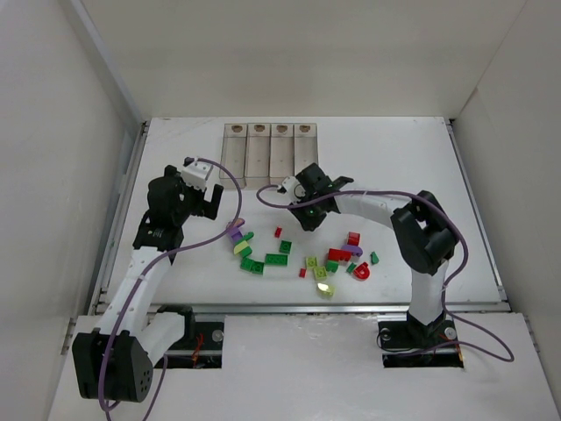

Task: Sort the legos into containers by color

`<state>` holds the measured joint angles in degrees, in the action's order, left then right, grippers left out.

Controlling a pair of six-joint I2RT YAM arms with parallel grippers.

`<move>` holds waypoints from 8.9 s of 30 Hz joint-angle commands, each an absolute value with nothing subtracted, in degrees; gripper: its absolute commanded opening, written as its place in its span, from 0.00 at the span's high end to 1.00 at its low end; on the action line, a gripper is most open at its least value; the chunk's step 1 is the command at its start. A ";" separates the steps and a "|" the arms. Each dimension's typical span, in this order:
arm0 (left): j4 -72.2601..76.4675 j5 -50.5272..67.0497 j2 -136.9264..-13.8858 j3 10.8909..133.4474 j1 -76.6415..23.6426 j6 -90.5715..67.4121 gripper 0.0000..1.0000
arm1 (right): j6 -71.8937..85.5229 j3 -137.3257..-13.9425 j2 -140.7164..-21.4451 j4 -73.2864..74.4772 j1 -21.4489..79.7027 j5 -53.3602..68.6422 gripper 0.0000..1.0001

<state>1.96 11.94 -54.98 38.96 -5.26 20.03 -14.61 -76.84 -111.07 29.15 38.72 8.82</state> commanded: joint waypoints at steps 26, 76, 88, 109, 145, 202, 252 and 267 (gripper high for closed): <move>4.04 -8.42 -50.19 38.93 -2.29 4.75 0.00 | -0.10 -82.18 -111.53 13.97 47.90 9.94 0.27; 6.68 -0.19 -54.66 38.76 -2.29 9.66 0.00 | 10.02 -101.04 -115.48 15.02 32.62 0.36 1.00; 6.68 14.67 -62.75 43.41 -2.81 22.93 0.00 | 8.35 -114.87 -127.52 21.27 26.89 -1.05 0.46; 9.14 22.94 -61.26 39.73 -13.53 31.38 0.00 | 25.89 -70.51 -86.69 37.79 25.84 -5.36 0.00; 10.29 20.04 -55.46 32.00 -22.23 28.12 0.00 | 37.09 -56.86 -88.07 35.33 32.78 -13.28 0.89; 10.62 29.88 -65.92 44.30 -26.98 36.30 0.00 | 32.60 -93.52 -98.79 24.88 41.84 2.72 1.00; 1.76 41.92 -62.23 39.81 -28.56 44.12 1.00 | 39.64 -99.23 -107.84 21.72 39.02 3.52 1.00; 0.35 38.95 -62.23 39.29 -28.56 41.23 1.00 | 37.27 -107.31 -115.57 22.24 33.32 -7.01 1.00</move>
